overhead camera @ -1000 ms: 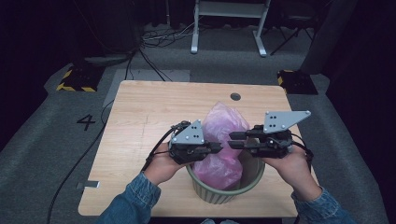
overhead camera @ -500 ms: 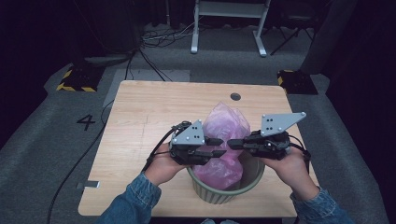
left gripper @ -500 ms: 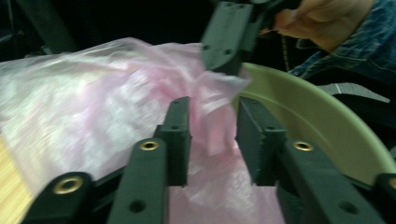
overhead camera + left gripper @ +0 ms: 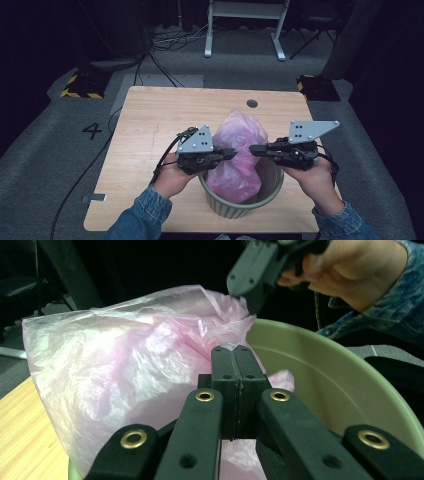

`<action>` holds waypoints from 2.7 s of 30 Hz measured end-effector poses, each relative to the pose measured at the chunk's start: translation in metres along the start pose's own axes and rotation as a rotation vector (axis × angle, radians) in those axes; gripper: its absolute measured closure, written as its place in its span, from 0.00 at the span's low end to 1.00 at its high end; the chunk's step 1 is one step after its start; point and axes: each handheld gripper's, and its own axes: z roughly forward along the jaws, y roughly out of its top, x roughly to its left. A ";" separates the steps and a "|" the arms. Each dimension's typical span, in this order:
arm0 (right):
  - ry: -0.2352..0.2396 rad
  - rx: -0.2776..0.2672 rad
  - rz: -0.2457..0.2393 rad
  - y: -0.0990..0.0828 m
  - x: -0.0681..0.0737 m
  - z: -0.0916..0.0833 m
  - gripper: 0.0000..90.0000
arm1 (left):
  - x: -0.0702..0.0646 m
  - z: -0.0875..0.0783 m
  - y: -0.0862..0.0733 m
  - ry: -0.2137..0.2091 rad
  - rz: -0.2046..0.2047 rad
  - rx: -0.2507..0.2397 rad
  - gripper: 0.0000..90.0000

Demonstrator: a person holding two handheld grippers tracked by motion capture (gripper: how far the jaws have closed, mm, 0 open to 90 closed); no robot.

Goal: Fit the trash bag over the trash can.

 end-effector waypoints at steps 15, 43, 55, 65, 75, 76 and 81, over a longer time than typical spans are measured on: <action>-0.137 -0.009 0.030 -0.013 -0.012 -0.060 1.00 | -0.005 -0.056 -0.019 0.055 0.042 -0.048 0.99; -0.127 -0.037 0.022 -0.005 -0.004 -0.055 1.00 | -0.014 -0.007 -0.009 -0.039 -0.011 -0.028 0.59; -0.167 -0.002 0.059 -0.026 -0.014 -0.071 1.00 | -0.005 -0.045 -0.021 0.010 -0.048 -0.075 1.00; -0.250 -0.018 0.073 -0.030 -0.015 -0.109 1.00 | 0.002 -0.096 -0.041 0.057 -0.085 -0.127 1.00; -0.263 0.077 0.156 -0.063 -0.020 -0.123 1.00 | 0.009 -0.122 -0.069 0.039 -0.121 -0.030 1.00; -0.263 0.087 0.164 -0.068 -0.020 -0.123 1.00 | 0.009 -0.123 -0.073 0.044 -0.128 -0.019 1.00; -0.241 0.099 0.216 -0.095 -0.020 -0.119 1.00 | 0.010 -0.126 -0.089 0.041 -0.165 -0.045 0.98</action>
